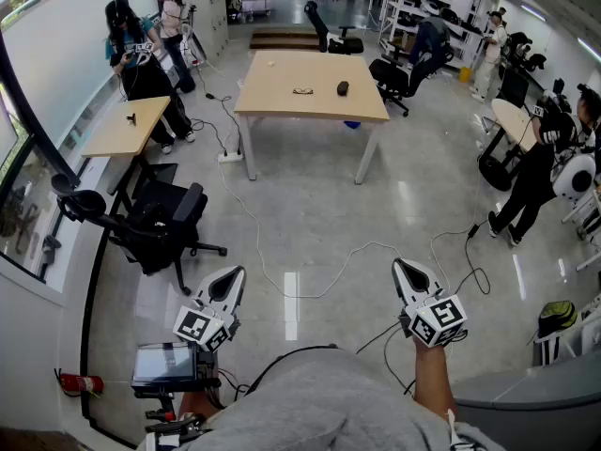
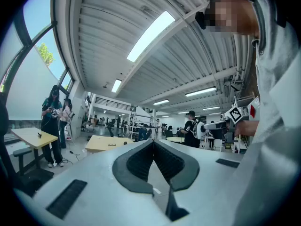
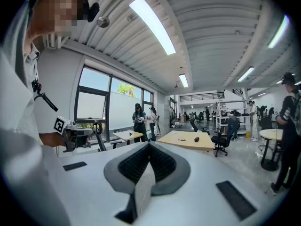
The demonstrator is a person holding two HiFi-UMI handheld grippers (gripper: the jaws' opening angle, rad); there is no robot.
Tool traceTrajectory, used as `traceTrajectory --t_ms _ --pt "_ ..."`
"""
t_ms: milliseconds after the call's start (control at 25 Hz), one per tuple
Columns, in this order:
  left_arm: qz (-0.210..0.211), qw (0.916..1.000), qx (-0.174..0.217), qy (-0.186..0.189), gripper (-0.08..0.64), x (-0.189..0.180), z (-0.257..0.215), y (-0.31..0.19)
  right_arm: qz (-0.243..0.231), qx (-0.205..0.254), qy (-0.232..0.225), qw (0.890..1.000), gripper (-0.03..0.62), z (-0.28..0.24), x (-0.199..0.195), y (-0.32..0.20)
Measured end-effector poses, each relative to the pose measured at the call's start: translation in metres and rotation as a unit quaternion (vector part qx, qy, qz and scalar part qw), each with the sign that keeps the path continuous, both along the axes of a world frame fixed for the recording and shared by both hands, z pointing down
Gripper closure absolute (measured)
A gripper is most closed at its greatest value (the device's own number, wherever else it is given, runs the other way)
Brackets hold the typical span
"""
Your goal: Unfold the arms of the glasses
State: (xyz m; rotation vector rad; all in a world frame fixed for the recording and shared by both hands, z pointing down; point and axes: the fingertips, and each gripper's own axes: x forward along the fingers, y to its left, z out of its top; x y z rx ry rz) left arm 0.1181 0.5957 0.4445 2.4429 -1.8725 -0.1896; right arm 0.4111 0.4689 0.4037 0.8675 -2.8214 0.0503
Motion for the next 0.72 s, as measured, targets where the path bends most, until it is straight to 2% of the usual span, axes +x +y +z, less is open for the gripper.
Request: traceTrajectory --t_ms 560,720 --pt "-0.001 1.0000 -0.009 -0.001 0.554 0.002 0.010 0.001 0.001 -0.004 -0.002 1.000 0.584 0.001 -0.002 -0.001" --pt "-0.003 0.9999 -0.012 -0.004 0.554 -0.004 0.016 0.002 -0.001 -0.001 -0.026 1.000 0.584 -0.003 -0.008 0.000"
